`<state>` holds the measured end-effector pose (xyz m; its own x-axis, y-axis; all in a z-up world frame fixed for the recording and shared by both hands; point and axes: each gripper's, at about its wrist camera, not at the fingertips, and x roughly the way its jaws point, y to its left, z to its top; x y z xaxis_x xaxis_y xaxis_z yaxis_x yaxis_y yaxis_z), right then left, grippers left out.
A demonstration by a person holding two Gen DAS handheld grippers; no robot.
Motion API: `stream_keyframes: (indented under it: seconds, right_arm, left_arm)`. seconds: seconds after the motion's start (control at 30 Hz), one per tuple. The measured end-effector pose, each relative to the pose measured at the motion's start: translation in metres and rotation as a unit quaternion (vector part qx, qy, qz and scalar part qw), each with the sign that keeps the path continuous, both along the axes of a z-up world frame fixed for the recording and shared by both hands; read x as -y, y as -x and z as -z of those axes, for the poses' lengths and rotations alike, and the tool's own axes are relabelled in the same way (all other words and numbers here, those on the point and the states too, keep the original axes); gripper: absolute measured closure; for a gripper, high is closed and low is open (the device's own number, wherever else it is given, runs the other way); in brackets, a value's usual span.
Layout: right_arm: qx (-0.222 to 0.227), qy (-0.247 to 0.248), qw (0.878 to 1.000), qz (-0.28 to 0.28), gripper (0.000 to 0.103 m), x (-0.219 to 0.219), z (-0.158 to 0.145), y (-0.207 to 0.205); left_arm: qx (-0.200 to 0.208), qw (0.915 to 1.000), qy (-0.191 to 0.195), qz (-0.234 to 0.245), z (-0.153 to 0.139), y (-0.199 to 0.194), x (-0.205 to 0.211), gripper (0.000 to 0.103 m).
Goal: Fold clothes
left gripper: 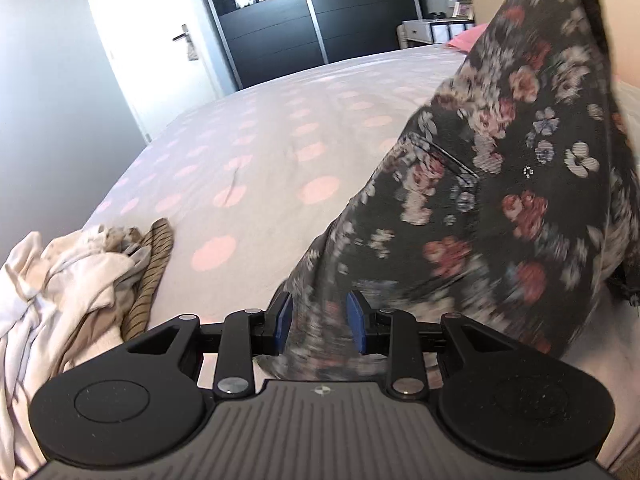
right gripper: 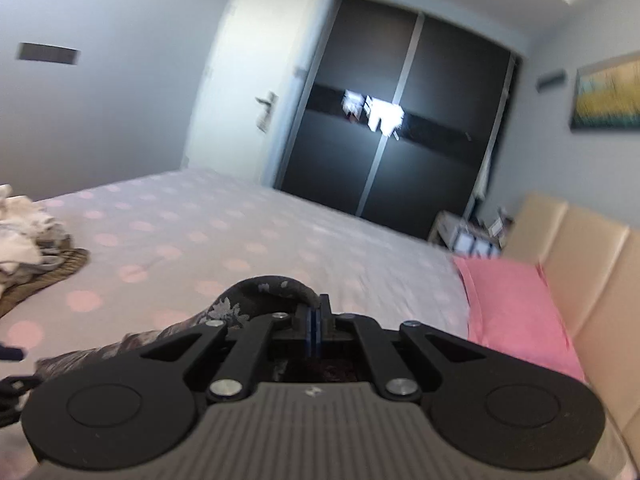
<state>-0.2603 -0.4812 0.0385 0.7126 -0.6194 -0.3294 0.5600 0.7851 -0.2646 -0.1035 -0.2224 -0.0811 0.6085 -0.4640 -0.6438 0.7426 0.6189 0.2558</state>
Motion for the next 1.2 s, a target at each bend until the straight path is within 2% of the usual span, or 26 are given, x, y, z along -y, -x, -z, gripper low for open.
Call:
stream_keyframes:
  seconds: [0.07,0.23,0.4,0.47,0.53,0.73,1.07,1.13,1.2]
  right_arm:
    - [-0.009,-0.019,1.0,0.019,0.1,0.027,0.009,-0.008]
    - [-0.064,-0.021,0.996,0.055,0.1,0.063,0.049,-0.027]
    - [-0.085,-0.039,0.993,0.07,0.093,0.086,0.068,-0.013]
    - [-0.082,-0.045,0.994,0.064,0.088,0.085,0.069,-0.004]
    - [-0.08,-0.049,0.994,0.057,0.079,0.081,0.07,0.005]
    - [-0.085,-0.061,0.993,0.047,0.075,0.071,0.082,0.035]
    - [-0.124,-0.099,0.984,0.087,0.073,0.082,0.121,0.074]
    - [-0.133,-0.112,0.98,0.093,0.073,0.088,0.131,0.081]
    - [-0.143,-0.126,0.977,0.098,0.073,0.091,0.142,0.087]
  left_arm:
    - [-0.001,0.9999,0.002,0.015,-0.002,0.006,0.004,0.073]
    - [0.007,0.9978,-0.015,0.065,0.004,0.021,0.019,0.064]
    - [0.02,0.9894,-0.05,0.135,0.025,0.037,0.03,0.061]
    - [0.026,0.984,-0.065,0.164,0.035,0.043,0.034,0.058]
    - [0.034,0.9778,-0.091,0.186,0.044,0.047,0.038,0.058]
    - [0.069,0.9576,-0.148,0.237,0.071,0.05,0.038,0.058]
    - [0.161,0.9258,-0.188,0.286,0.105,0.076,0.045,0.057]
    - [0.172,0.9219,-0.188,0.292,0.109,0.082,0.05,0.057]
    - [0.19,0.9127,-0.19,0.307,0.114,0.091,0.054,0.057]
